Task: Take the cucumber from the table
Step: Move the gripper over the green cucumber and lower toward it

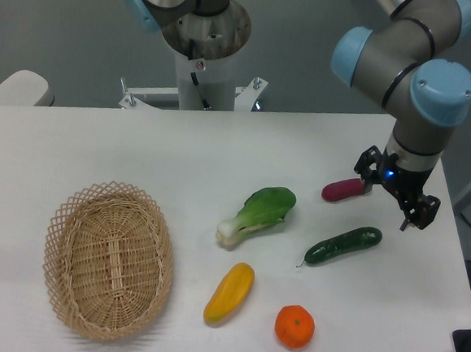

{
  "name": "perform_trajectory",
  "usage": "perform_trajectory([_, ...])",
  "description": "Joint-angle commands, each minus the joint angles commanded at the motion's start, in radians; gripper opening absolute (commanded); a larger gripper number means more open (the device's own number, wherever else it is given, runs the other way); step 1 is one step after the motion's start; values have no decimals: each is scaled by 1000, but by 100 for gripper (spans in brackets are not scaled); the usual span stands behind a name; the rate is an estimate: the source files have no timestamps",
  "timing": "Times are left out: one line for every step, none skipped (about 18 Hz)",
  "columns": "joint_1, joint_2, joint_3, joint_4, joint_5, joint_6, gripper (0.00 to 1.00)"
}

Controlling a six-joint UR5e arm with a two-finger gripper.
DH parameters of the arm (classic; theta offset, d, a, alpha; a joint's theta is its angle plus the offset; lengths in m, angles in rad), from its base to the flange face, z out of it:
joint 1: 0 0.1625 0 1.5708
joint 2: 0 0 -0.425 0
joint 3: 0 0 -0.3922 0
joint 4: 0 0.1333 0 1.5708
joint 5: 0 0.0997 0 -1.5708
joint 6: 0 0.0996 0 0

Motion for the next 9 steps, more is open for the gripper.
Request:
perform_trajectory([-3, 0, -14, 26, 0, -5, 100])
perform_trajectory([-3, 0, -29, 54, 0, -6, 100])
perform_trajectory([-5, 0, -48, 77, 0, -6, 100])
perform_trajectory([-5, 0, -64, 100, 2, -3, 100])
perform_trajectory([-5, 0, -74, 112, 14, 9, 100])
perform_trajectory([-5, -5, -77, 112, 27, 14, 100])
perform_trajectory([-6, -11, -86, 112, 50, 14, 100])
perform_trajectory([-12, -24, -94, 114, 73, 12, 100])
perform_trajectory([-34, -41, -92, 117, 98, 14, 100])
